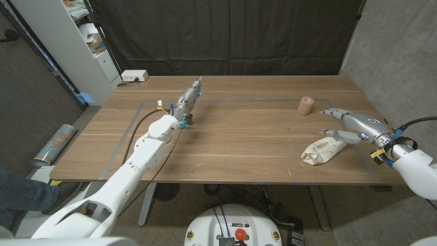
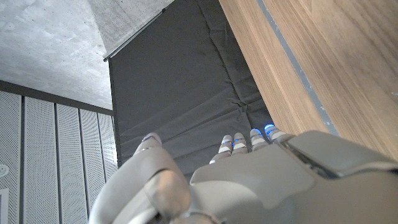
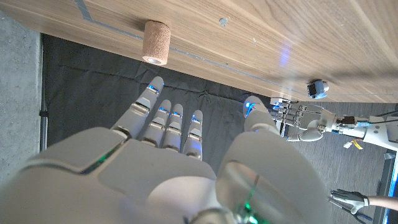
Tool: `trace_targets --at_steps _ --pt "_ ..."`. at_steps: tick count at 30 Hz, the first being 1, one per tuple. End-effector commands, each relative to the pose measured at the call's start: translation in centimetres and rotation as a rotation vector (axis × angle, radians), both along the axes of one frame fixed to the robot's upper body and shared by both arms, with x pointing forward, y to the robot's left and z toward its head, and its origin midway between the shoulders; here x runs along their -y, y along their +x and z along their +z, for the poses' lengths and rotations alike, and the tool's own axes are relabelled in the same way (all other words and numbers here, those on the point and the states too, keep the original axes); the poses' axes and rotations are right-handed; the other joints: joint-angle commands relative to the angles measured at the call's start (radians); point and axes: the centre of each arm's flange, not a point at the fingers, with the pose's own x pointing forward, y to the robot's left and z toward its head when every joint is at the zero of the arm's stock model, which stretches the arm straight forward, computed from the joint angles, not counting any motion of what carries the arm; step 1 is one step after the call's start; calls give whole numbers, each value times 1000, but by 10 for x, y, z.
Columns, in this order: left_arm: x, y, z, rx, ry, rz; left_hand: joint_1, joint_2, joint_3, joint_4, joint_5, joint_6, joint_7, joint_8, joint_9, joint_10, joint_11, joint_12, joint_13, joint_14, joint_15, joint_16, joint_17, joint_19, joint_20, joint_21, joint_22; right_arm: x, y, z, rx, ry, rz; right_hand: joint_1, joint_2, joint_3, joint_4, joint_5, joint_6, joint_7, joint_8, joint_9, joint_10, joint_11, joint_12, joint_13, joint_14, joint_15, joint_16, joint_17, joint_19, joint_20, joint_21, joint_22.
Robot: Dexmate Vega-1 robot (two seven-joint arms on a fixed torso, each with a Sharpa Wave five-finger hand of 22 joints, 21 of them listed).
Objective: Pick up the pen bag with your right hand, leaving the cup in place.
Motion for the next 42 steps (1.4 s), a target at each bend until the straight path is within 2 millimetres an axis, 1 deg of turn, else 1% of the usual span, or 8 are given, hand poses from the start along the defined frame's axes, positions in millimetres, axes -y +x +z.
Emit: trace_targets --at_steps 1,15,18,28,36,42 --pt "7 -4 3 6 17 0 3 13 -1 -1 -1 2 1 3 5 -9 -3 9 2 -60 -6 6 5 -51 7 3 5 8 -2 -5 11 -78 -19 10 2 7 5 5 1 -9 7 2 5 -11 9 3 13 -20 3 6 12 -3 4 2" --pt "15 -3 3 -3 34 -3 3 14 -2 -2 -1 2 0 3 5 -9 -1 8 2 -61 -7 6 5 -51 7 3 5 12 -1 -5 -1 -185 -44 13 -3 8 7 11 3 -18 8 2 13 -18 10 4 19 -28 3 7 19 -10 4 2" --pt "15 -4 3 1 32 -4 3 14 -3 -2 -1 2 0 3 5 -10 -2 8 2 -62 -6 6 5 -52 7 3 5 12 0 -3 -9 -233 -54 14 -3 9 7 12 1 -19 7 2 11 -17 9 4 19 -28 3 7 19 -10 3 2" --pt "15 -5 0 -3 32 -1 3 14 -4 -3 -1 1 -1 3 5 -9 -2 9 2 -61 -7 6 5 -52 7 3 5 16 1 -2 -8 -283 -64 19 -2 12 7 14 -3 -20 6 3 11 -18 9 4 18 -30 1 7 19 -11 1 2" --pt "18 -4 0 -5 35 -6 3 15 -5 -3 -1 1 -2 2 5 -10 -3 8 2 -62 -7 6 5 -53 9 3 5 18 3 -1 -26 -343 -93 25 1 17 6 16 -4 -26 6 3 10 -21 8 4 19 -32 1 8 19 -13 0 2" --pt "18 -3 -3 -11 33 -5 2 15 -5 -3 -2 1 -2 2 5 -10 -4 9 2 -63 -8 6 5 -52 9 3 5 16 6 0 -36 -392 -98 44 9 28 3 18 -8 -24 4 3 3 -18 5 5 13 -27 -3 8 15 -10 -3 3"
